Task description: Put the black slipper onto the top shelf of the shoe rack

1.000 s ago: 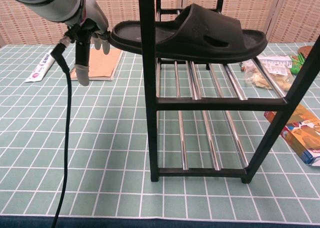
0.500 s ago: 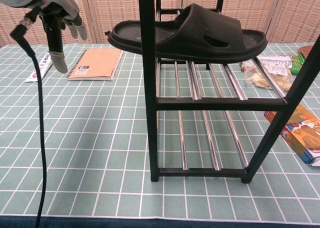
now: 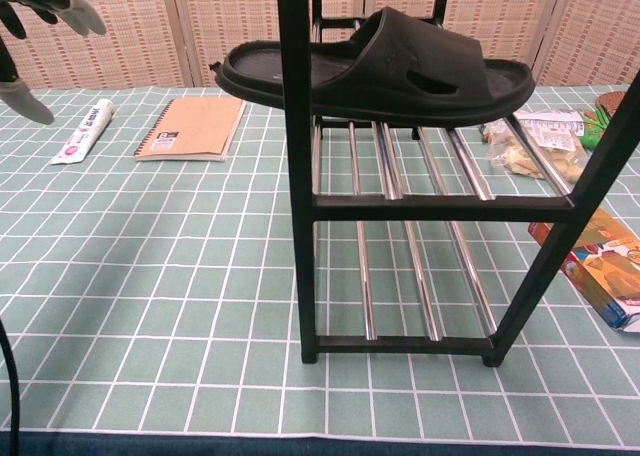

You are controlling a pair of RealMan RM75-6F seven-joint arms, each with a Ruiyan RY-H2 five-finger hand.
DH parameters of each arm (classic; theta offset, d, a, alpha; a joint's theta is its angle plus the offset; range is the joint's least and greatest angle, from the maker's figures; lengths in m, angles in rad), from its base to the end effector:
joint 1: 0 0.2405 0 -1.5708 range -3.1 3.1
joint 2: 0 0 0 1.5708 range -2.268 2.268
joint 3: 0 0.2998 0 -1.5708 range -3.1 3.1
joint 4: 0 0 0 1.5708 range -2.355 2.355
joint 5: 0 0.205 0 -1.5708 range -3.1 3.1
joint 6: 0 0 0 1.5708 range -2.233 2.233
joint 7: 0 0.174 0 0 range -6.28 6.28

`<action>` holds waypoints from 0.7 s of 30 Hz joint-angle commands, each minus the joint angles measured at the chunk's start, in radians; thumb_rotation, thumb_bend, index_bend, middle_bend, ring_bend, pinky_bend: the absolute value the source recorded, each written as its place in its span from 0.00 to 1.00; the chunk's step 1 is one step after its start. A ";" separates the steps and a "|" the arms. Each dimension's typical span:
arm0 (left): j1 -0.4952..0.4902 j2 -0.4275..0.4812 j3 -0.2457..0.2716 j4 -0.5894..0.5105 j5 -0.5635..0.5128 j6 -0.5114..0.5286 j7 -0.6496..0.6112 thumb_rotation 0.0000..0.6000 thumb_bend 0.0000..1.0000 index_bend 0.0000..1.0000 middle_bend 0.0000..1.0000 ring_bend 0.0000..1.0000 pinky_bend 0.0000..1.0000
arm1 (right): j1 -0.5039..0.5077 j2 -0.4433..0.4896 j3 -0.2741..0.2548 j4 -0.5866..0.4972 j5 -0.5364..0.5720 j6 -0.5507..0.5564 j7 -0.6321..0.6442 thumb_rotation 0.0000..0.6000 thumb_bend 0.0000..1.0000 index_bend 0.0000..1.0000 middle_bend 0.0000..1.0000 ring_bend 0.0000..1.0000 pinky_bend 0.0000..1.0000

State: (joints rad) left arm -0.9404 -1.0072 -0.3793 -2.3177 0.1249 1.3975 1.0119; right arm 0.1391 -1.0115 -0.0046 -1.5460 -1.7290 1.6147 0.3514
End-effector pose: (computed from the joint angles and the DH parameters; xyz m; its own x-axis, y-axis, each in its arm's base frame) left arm -0.1116 0.3675 0.1626 0.5653 0.3219 0.7595 0.8033 -0.0056 -0.5955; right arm -0.3136 -0.2163 0.2192 0.2285 0.0139 0.9734 -0.9298 -0.2931 0.2225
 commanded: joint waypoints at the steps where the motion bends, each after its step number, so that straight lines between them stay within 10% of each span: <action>1: 0.236 0.120 0.170 -0.038 0.403 -0.090 -0.229 1.00 0.15 0.07 0.06 0.00 0.14 | 0.001 -0.013 0.006 -0.025 0.016 -0.022 -0.061 1.00 0.34 0.00 0.00 0.00 0.00; 13: 0.626 0.158 0.426 0.184 1.132 -0.010 -0.712 1.00 0.15 0.07 0.06 0.00 0.12 | 0.000 -0.044 0.031 -0.069 0.141 -0.115 -0.244 1.00 0.34 0.00 0.00 0.00 0.00; 21: 0.760 0.057 0.485 0.438 1.318 0.095 -0.876 1.00 0.15 0.07 0.06 0.00 0.09 | -0.028 -0.065 0.040 -0.101 0.191 -0.103 -0.359 1.00 0.34 0.00 0.00 0.00 0.00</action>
State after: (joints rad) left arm -0.2410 -0.9090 0.0696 -1.9589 1.3937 1.4453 0.1898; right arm 0.1188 -1.0707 0.0342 -1.6391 -1.5451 1.5056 0.0066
